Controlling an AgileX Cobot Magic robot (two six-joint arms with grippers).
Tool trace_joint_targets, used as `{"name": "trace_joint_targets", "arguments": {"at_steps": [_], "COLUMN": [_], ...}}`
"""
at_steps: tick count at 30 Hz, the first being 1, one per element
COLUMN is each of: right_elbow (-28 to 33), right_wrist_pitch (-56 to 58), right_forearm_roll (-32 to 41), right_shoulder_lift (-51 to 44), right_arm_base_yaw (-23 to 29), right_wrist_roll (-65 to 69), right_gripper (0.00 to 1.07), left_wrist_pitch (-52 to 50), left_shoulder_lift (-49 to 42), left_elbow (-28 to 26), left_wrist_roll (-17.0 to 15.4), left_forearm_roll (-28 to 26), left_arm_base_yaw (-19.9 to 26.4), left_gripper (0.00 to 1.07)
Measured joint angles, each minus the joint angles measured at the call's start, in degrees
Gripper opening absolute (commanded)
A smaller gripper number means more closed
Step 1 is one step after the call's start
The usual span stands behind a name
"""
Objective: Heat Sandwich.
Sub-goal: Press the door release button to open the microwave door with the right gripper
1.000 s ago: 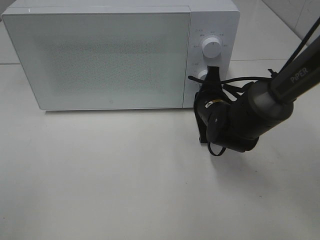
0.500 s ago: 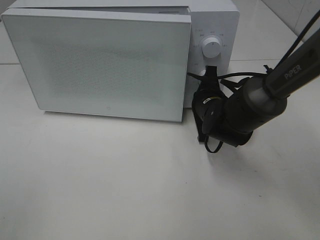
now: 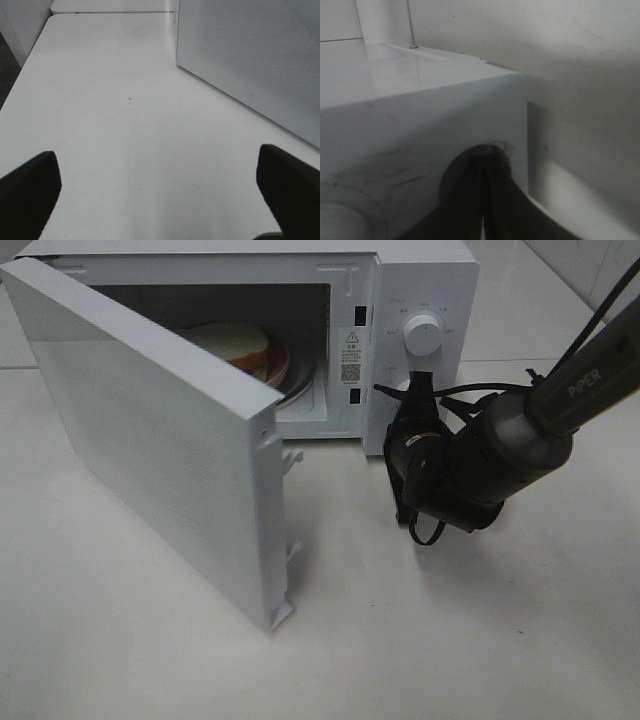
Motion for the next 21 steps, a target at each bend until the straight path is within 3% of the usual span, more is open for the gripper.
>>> {"name": "trace_joint_targets", "arguments": {"at_steps": [21], "right_elbow": [1.2], "right_wrist_pitch": [2.98], "right_forearm_roll": [-0.4], "right_shoulder_lift": [-2.06], "right_arm_base_yaw": [-0.11], "right_wrist_roll": [-0.86], "right_gripper": [0.0], "left_wrist_pitch": [0.0], "left_shoulder_lift": [0.0], "left_elbow": [0.0], "left_wrist_roll": [0.0], "left_forearm_roll": [0.0], "left_arm_base_yaw": [0.0], "left_gripper": [1.0]}}
